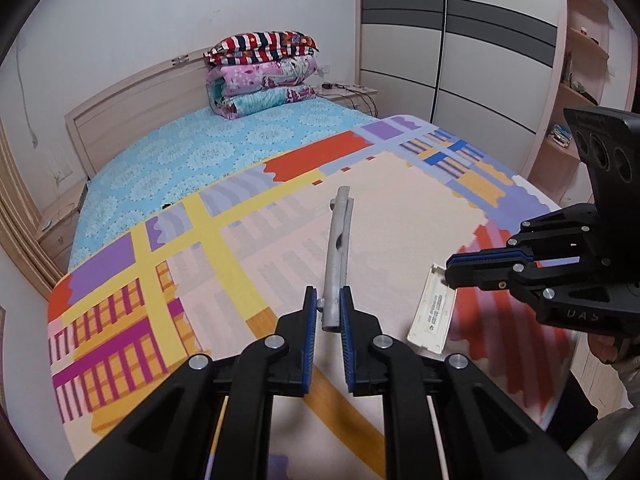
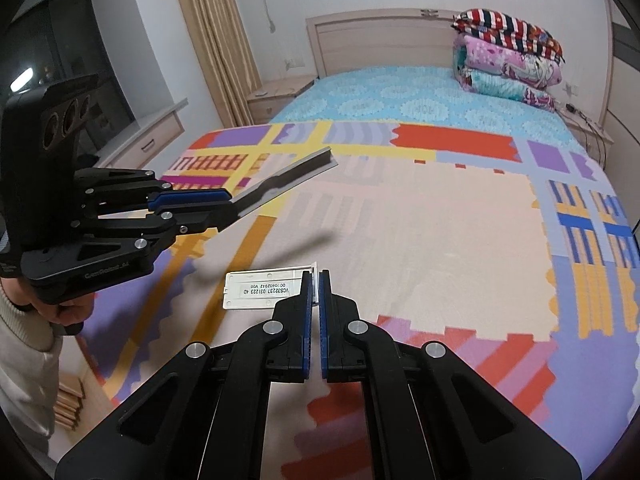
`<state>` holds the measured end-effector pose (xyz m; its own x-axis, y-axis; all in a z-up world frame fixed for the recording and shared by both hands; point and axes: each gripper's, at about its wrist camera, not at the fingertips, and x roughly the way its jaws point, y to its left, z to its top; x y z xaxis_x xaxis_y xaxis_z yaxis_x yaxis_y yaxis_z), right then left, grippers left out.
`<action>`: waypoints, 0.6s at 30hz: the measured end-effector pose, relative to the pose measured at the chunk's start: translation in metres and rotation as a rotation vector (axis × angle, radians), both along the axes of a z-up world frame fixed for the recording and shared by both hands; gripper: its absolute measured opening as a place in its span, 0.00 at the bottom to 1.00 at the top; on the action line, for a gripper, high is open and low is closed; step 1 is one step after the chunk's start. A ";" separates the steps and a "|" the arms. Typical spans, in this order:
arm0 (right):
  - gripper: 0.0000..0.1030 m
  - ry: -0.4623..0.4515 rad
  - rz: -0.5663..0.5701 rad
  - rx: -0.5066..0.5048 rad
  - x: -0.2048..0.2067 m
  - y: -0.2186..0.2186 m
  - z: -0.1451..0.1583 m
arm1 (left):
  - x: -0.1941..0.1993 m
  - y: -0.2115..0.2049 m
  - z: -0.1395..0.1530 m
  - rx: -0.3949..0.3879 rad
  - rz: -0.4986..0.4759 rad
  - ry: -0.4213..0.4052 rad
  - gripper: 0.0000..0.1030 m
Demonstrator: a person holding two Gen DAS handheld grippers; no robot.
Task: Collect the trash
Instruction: 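Carry the grey strip and white card in both tools over the trash bin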
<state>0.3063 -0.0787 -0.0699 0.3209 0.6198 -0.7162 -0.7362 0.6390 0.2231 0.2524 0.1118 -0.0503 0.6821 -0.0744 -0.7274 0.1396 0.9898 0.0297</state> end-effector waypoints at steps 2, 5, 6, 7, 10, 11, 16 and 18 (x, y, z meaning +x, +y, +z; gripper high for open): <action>0.04 -0.012 0.001 0.006 -0.008 -0.006 0.007 | -0.009 -0.005 0.005 0.004 -0.001 -0.007 0.11; 0.04 -0.026 0.002 0.013 -0.018 -0.013 0.015 | -0.024 -0.014 0.013 0.009 -0.003 -0.019 0.11; 0.04 -0.030 0.002 0.015 -0.021 -0.016 0.017 | -0.028 -0.017 0.016 0.010 -0.004 -0.022 0.11; 0.04 -0.034 0.003 0.017 -0.024 -0.020 0.019 | -0.034 -0.021 0.020 0.012 -0.004 -0.029 0.11; 0.04 -0.047 0.003 0.024 -0.035 -0.028 0.026 | -0.048 -0.031 0.027 0.015 -0.010 -0.043 0.11; 0.04 -0.051 0.003 0.026 -0.038 -0.031 0.027 | -0.052 -0.034 0.029 0.017 -0.012 -0.047 0.11; 0.04 -0.068 0.004 0.035 -0.055 -0.045 0.035 | -0.074 -0.049 0.037 0.026 -0.019 -0.065 0.11; 0.04 -0.073 0.006 0.037 -0.061 -0.052 0.036 | -0.083 -0.054 0.039 0.028 -0.020 -0.070 0.11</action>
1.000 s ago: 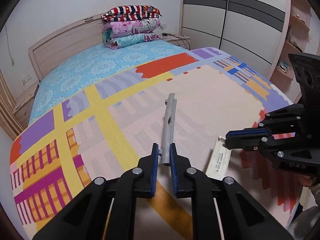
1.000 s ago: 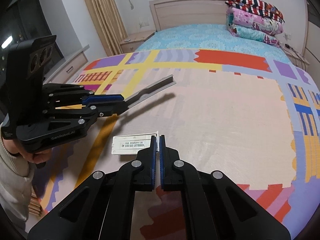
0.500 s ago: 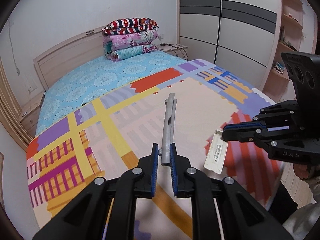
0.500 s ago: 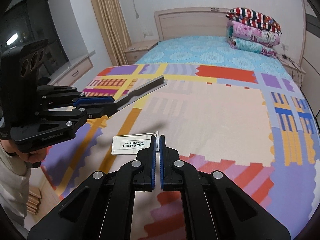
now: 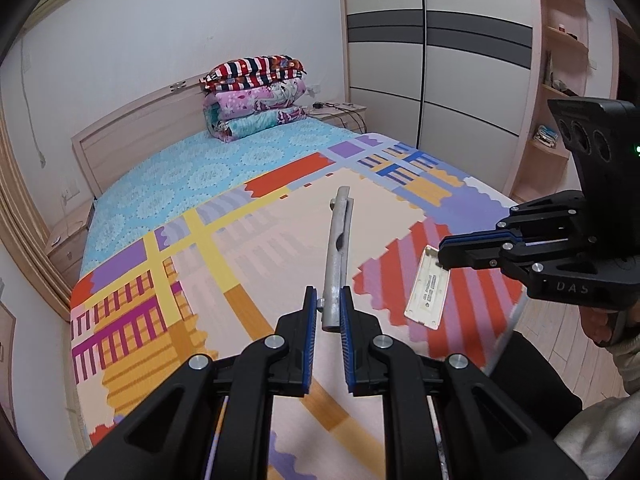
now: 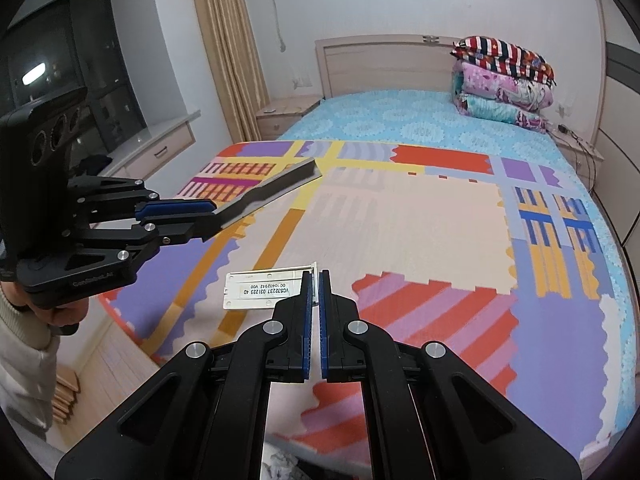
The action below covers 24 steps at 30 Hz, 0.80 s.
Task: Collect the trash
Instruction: 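Carry the grey strip and white card in both tools over the trash bin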
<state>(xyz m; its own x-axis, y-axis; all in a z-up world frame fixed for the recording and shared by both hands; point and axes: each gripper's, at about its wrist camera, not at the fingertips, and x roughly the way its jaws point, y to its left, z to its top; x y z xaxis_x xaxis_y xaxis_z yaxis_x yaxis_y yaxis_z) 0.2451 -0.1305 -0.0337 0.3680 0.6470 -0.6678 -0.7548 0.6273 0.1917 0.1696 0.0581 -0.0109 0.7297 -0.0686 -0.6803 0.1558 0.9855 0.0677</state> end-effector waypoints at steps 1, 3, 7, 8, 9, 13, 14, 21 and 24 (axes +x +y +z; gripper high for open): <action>0.04 -0.002 0.001 0.001 -0.004 -0.003 0.001 | -0.005 -0.003 0.001 0.001 0.000 -0.002 0.11; 0.04 -0.007 0.006 0.000 -0.011 -0.008 0.001 | -0.013 -0.007 0.001 0.004 -0.001 -0.005 0.11; 0.04 -0.013 0.017 -0.003 -0.027 -0.017 0.001 | -0.032 -0.018 -0.001 0.004 -0.007 -0.004 0.11; 0.04 -0.014 0.019 -0.005 -0.031 -0.019 0.001 | -0.036 -0.020 -0.003 0.007 -0.008 -0.003 0.11; 0.04 -0.016 0.023 -0.008 -0.035 -0.022 0.000 | -0.040 -0.022 -0.004 0.008 -0.008 -0.002 0.11; 0.04 -0.014 0.030 -0.017 -0.049 -0.031 -0.005 | -0.059 -0.031 -0.012 0.003 -0.008 0.004 0.11; 0.04 -0.012 0.031 -0.020 -0.052 -0.033 -0.006 | -0.064 -0.033 -0.014 0.006 -0.010 0.005 0.11; 0.04 0.014 0.045 -0.050 -0.074 -0.047 -0.026 | -0.094 -0.044 -0.029 -0.003 -0.015 0.022 0.11; 0.04 0.030 0.051 -0.063 -0.082 -0.050 -0.036 | -0.104 -0.047 -0.034 -0.010 -0.019 0.029 0.11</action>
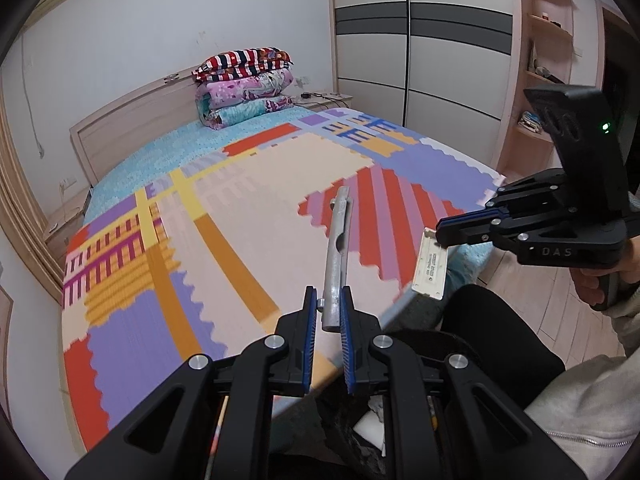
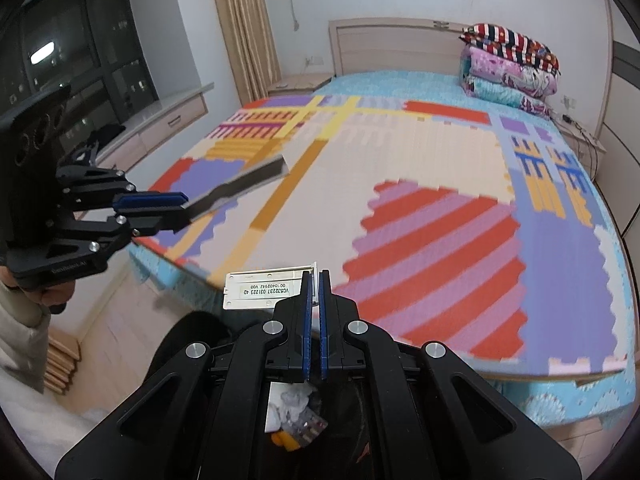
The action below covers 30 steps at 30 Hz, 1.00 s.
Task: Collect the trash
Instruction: 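Carry the grey strip and white card in both tools over the trash bin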
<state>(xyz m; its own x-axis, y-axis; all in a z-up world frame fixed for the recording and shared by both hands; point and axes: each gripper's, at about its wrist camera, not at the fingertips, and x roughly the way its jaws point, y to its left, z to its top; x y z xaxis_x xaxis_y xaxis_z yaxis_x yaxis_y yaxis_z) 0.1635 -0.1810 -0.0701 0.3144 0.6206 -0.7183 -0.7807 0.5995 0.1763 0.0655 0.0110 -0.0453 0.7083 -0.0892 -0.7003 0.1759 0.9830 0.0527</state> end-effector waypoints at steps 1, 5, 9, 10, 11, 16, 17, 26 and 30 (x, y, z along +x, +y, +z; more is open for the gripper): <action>0.04 0.010 0.003 -0.005 -0.003 -0.001 -0.005 | -0.004 -0.002 -0.003 -0.003 -0.004 0.005 0.11; 0.04 0.046 0.013 -0.030 -0.013 -0.004 -0.024 | -0.016 -0.008 -0.016 -0.014 -0.016 0.031 0.11; 0.04 0.079 0.026 -0.055 -0.022 -0.006 -0.041 | -0.027 -0.015 -0.031 -0.029 -0.026 0.065 0.11; 0.04 0.087 0.029 -0.062 -0.024 -0.006 -0.045 | -0.030 -0.017 -0.037 -0.035 -0.030 0.078 0.11; 0.04 0.091 0.031 -0.067 -0.025 -0.006 -0.048 | -0.032 -0.018 -0.041 -0.039 -0.032 0.086 0.11; 0.04 0.132 0.042 -0.102 -0.035 -0.008 -0.070 | -0.044 -0.028 -0.061 -0.071 -0.052 0.132 0.11; 0.04 0.141 0.042 -0.110 -0.036 -0.008 -0.076 | -0.046 -0.030 -0.065 -0.079 -0.053 0.142 0.11; 0.04 0.188 0.049 -0.179 -0.045 -0.007 -0.112 | -0.050 -0.036 -0.113 -0.123 -0.050 0.256 0.11; 0.04 0.215 0.051 -0.209 -0.046 -0.005 -0.130 | -0.049 -0.038 -0.135 -0.123 -0.045 0.309 0.11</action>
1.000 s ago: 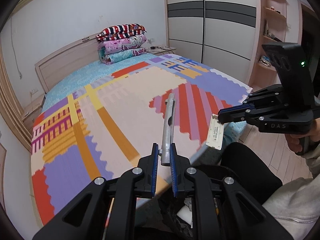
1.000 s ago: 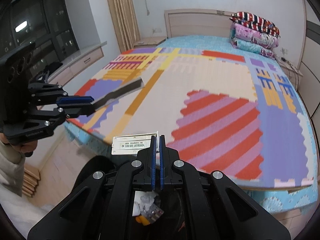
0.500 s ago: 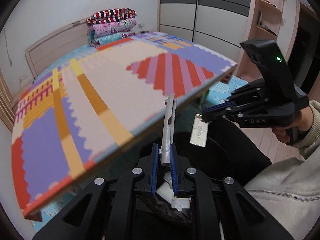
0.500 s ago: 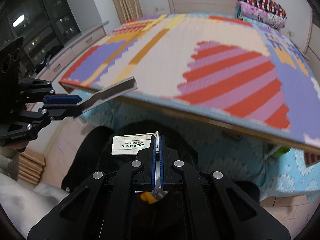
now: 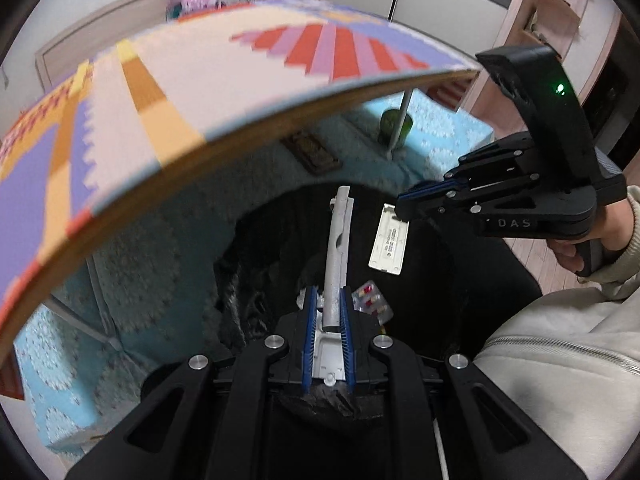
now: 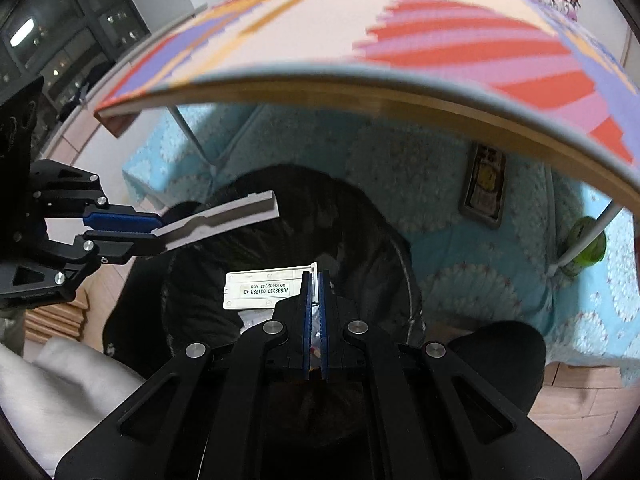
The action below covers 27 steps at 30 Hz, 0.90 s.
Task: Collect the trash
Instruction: 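Carry the grey strip and white card in both tools over the trash bin, then open both tools to drop the strip and card into the bin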
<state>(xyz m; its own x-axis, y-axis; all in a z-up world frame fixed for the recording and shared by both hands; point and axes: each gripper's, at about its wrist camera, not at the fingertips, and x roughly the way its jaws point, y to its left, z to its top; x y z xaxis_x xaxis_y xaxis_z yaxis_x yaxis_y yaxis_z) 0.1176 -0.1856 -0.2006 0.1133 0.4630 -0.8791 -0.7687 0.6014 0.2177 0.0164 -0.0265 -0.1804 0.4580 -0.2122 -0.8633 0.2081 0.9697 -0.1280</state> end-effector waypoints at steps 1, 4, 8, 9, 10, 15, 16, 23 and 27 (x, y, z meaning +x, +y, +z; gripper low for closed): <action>0.04 0.007 0.001 -0.007 0.000 0.001 -0.004 | 0.001 0.000 -0.006 0.001 0.002 0.015 0.11; 0.04 0.029 0.003 -0.023 0.000 0.003 -0.016 | 0.004 -0.001 -0.022 0.010 0.017 0.056 0.11; 0.04 0.054 0.006 -0.041 -0.001 0.007 -0.029 | 0.007 -0.001 -0.039 0.007 0.030 0.100 0.11; 0.04 0.058 0.006 -0.045 0.000 0.009 -0.030 | 0.008 -0.002 -0.043 0.008 0.032 0.112 0.11; 0.04 0.063 0.008 -0.049 0.000 0.010 -0.033 | 0.009 -0.001 -0.047 0.007 0.032 0.119 0.11; 0.04 0.083 0.014 -0.068 0.001 0.015 -0.045 | 0.016 -0.007 -0.059 0.008 0.045 0.151 0.11; 0.04 0.084 0.015 -0.071 0.001 0.017 -0.046 | 0.016 -0.008 -0.060 0.006 0.047 0.155 0.11; 0.04 0.104 0.012 -0.074 0.003 0.021 -0.054 | 0.022 -0.006 -0.066 -0.037 0.070 0.194 0.12; 0.10 0.113 0.008 -0.068 0.004 0.023 -0.056 | 0.025 -0.003 -0.067 -0.055 0.101 0.211 0.13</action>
